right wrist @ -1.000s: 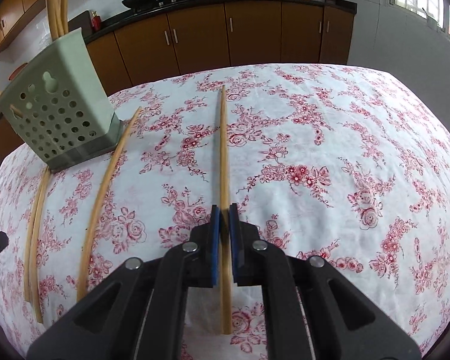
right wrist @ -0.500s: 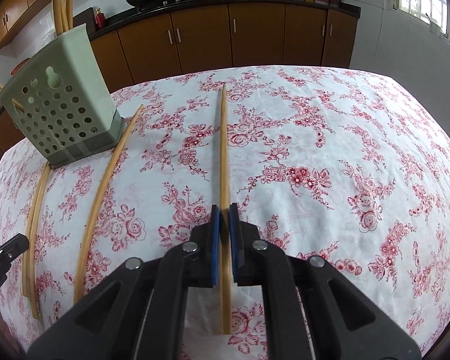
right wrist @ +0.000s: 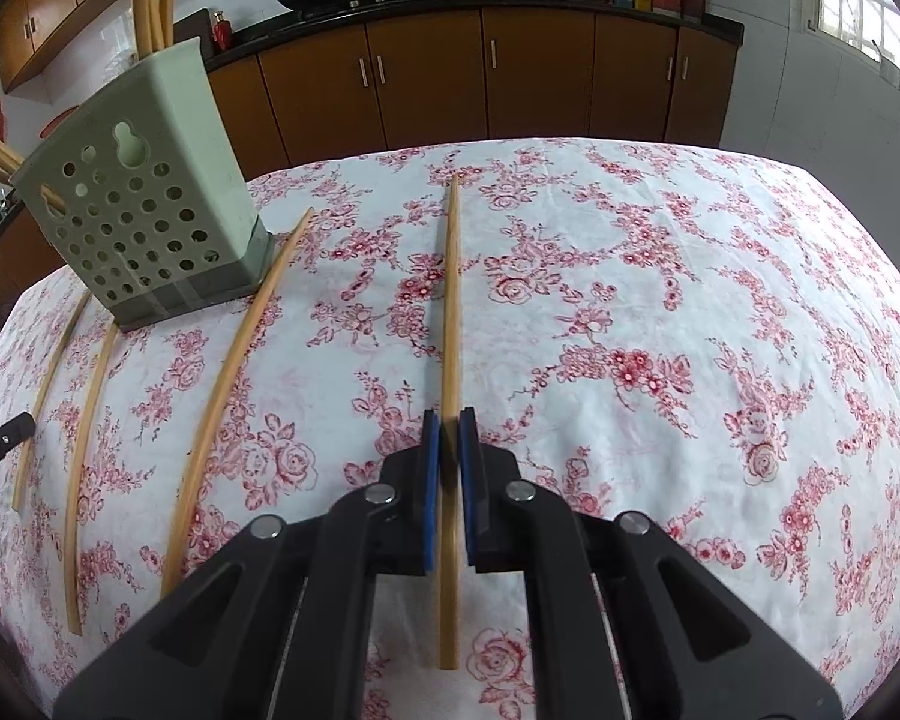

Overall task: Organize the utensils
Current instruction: 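Grasp a chopstick with the right gripper while the left gripper grasps another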

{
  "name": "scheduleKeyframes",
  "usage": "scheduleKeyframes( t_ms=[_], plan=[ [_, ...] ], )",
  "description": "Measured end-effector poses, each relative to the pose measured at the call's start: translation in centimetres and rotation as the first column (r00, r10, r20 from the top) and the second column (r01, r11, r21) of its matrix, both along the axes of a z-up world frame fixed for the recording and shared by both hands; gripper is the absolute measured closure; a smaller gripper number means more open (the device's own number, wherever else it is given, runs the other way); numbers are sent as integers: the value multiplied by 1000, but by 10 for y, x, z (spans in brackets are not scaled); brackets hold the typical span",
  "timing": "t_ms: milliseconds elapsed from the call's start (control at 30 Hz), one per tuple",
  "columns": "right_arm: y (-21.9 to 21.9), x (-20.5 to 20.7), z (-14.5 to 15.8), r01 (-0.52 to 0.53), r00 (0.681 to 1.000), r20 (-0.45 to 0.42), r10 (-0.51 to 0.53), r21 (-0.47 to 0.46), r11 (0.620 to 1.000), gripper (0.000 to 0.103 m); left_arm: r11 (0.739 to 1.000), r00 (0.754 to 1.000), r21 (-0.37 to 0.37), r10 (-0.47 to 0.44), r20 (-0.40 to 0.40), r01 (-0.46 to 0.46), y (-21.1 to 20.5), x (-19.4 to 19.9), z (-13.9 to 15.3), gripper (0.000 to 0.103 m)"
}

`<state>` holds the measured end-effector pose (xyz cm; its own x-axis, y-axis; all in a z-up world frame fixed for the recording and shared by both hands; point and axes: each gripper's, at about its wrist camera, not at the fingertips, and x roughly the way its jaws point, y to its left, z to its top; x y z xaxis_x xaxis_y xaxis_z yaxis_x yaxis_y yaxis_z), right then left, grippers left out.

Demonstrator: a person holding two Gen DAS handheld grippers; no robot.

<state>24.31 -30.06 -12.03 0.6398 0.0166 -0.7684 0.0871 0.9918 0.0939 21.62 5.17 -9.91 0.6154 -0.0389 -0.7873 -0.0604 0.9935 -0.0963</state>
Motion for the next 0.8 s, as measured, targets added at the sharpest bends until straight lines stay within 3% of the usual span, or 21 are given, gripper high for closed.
scheduleKeyframes(
  t_ms=[200,300,800],
  plan=[
    [-1,5,0,0,1000,11,0,-5,1000,95,1000,1000,0,-3,16,3,12,4,-2,95],
    [-1,4,-1,-4,1000,16,4,-10,1000,95,999,999,35,-10,36,9,7,-1,-4,94],
    [-1,4,-1,-2,1000,18,2,6,1000,95,999,999,33,-8,36,7,6,2,-4,94]
  ],
)
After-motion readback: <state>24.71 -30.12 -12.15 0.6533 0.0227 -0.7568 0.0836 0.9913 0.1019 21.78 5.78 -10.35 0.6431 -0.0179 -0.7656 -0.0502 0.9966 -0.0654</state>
